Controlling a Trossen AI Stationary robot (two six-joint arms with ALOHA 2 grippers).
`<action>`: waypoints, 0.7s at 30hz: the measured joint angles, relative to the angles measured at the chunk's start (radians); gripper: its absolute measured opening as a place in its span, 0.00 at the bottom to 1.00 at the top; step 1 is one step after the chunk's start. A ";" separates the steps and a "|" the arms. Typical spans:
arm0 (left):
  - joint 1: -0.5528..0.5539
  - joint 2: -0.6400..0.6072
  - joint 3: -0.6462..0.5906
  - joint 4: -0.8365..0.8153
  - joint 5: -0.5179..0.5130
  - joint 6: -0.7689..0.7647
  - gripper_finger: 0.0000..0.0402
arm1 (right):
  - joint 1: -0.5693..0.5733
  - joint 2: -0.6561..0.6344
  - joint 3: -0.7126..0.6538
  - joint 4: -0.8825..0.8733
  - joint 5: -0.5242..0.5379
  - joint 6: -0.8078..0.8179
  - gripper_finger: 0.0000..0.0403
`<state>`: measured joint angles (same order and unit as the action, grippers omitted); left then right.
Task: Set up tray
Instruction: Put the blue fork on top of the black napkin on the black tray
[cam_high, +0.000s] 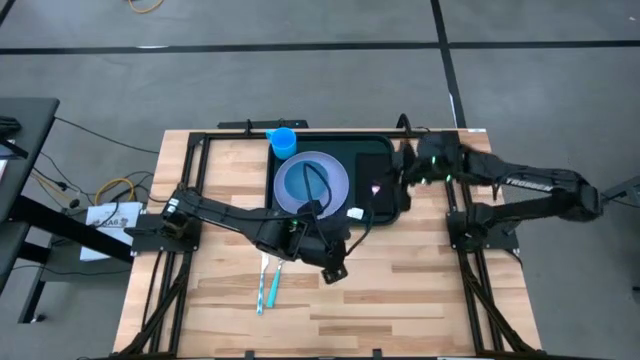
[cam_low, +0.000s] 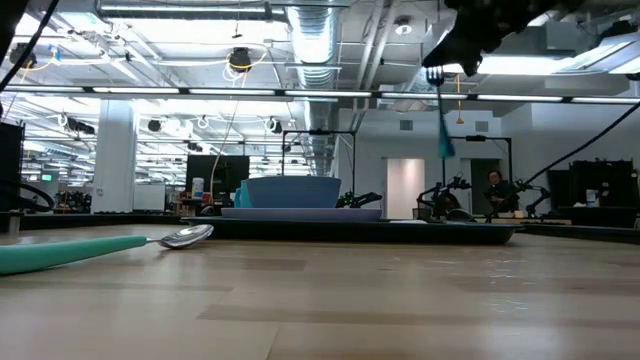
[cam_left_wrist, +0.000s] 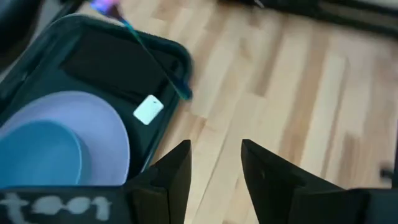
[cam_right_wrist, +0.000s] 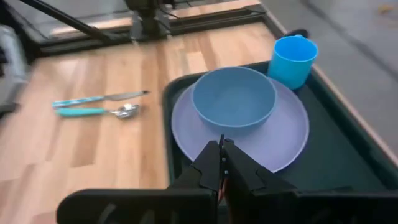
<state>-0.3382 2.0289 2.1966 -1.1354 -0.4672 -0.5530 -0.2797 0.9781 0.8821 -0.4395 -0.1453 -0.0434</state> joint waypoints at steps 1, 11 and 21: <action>0.000 -0.002 0.000 -0.001 0.022 0.047 0.32 | -0.059 0.000 0.010 -0.015 -0.081 -0.014 0.00; 0.000 -0.003 0.000 0.006 0.040 0.114 0.32 | -0.570 0.168 0.042 -0.051 -0.670 -0.075 0.00; 0.002 -0.059 0.000 0.045 0.052 0.196 0.32 | -0.642 0.491 0.155 -0.084 -0.762 -0.254 0.00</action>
<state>-0.3362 1.9694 2.1967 -1.0900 -0.4149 -0.3568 -0.9216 1.4695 1.0374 -0.5240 -0.9070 -0.2975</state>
